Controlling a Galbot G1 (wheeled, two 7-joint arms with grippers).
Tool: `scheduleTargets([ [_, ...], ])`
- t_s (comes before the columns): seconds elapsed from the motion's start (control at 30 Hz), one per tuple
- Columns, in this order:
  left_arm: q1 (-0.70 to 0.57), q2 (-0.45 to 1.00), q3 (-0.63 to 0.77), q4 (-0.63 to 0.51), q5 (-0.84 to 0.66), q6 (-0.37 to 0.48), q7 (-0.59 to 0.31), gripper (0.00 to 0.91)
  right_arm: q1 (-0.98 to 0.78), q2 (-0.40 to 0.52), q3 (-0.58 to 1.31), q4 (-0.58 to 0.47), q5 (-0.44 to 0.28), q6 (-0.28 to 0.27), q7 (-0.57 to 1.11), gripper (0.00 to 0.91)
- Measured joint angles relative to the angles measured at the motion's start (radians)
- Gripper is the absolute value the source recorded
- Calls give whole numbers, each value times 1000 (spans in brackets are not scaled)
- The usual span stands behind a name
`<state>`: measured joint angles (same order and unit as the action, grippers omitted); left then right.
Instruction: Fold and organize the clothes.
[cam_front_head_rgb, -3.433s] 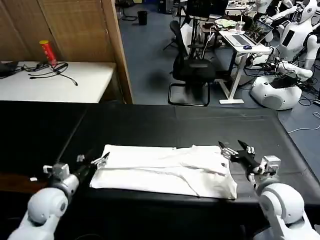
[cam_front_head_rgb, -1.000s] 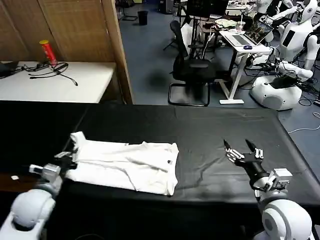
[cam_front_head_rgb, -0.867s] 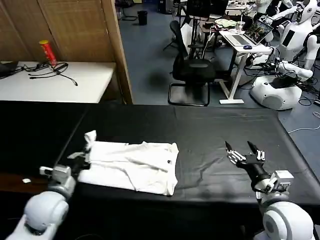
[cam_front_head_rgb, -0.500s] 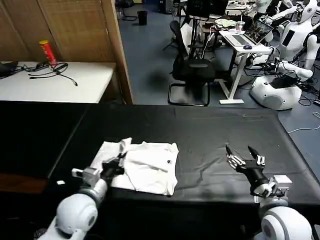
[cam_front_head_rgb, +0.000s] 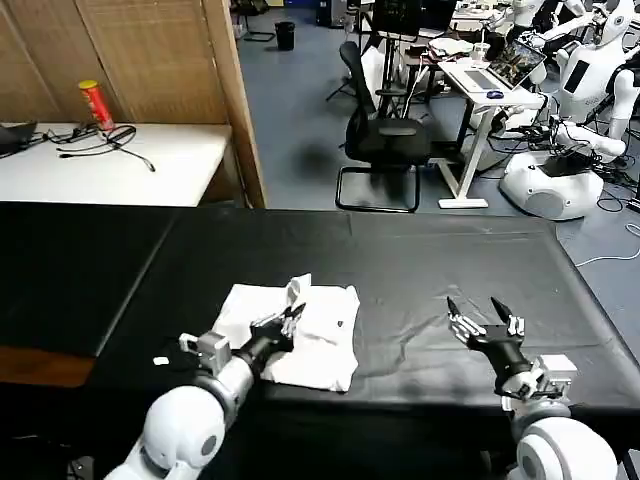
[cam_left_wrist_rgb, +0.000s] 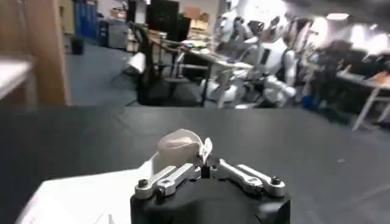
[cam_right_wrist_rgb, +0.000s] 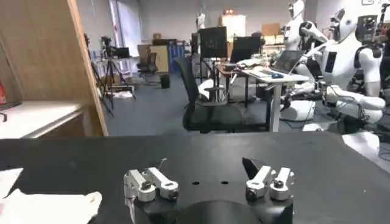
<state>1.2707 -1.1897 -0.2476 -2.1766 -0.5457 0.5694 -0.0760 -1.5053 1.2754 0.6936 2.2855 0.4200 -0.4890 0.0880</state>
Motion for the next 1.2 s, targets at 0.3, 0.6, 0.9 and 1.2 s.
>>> scheduleTargets([
  [0.3,-18,-44,31,41,33,-14,3,0,-8,6,-8,0,-13,0,-1,878],
  [0.6,-13,-95,62,97,114,-18,-2,878,24,-30,-41,-27,-15,-7,-10,878],
  [0.9,1,-170,105,122,45,-20,-32,878,101,-82,-142,-66,-8,-35,-9,878],
  [1.2,-29,-151,38,73,98,-102,29,878,221,-138,-318,-156,-37,-40,-79,878],
])
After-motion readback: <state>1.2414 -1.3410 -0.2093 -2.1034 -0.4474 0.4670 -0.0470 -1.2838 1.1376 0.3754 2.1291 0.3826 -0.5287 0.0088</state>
